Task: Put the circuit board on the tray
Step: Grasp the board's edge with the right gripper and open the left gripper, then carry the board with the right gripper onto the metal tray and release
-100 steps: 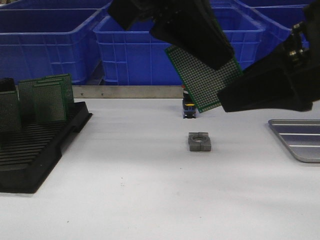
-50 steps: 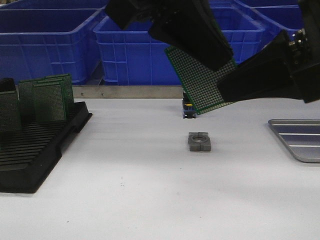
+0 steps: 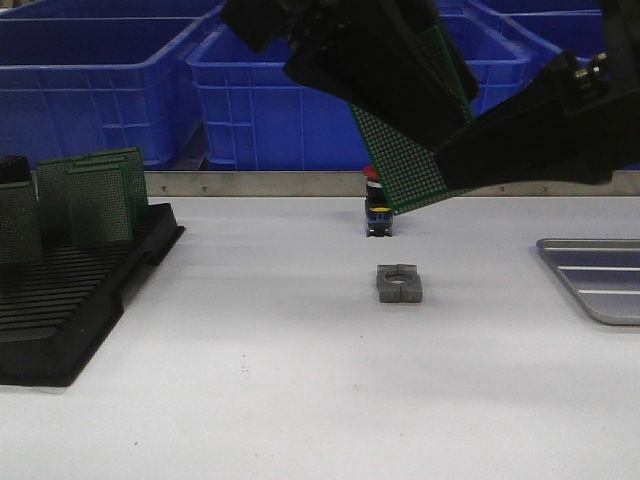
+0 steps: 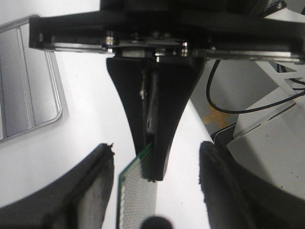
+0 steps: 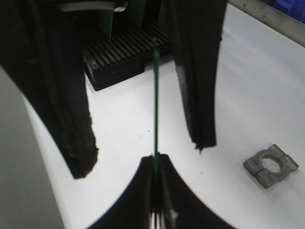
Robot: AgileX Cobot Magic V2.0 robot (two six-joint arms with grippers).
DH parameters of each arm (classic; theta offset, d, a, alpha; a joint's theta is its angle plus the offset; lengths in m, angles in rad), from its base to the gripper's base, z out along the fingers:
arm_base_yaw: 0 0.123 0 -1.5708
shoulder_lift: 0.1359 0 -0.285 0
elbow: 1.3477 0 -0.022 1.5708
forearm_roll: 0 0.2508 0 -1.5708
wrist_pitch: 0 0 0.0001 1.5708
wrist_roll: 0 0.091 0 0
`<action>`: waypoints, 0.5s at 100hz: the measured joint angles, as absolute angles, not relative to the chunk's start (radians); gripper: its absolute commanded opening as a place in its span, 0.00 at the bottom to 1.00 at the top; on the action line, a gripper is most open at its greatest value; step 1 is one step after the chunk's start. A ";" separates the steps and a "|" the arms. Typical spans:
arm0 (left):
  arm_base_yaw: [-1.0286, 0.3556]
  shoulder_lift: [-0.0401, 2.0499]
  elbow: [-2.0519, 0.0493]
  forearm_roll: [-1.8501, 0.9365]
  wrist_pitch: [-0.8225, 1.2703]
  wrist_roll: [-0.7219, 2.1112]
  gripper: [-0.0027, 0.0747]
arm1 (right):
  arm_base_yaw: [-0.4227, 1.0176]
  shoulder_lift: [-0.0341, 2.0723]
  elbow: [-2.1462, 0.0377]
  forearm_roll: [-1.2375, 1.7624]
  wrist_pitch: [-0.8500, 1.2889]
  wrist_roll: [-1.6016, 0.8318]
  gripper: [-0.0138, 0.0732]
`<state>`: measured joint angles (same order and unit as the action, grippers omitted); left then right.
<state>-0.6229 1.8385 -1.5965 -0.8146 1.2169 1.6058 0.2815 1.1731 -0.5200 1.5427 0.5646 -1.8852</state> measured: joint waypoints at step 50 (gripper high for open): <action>-0.466 1.838 -1.710 -0.808 1.220 1.571 0.58 | 0.261 1.209 -0.520 1.560 0.267 -1.682 0.03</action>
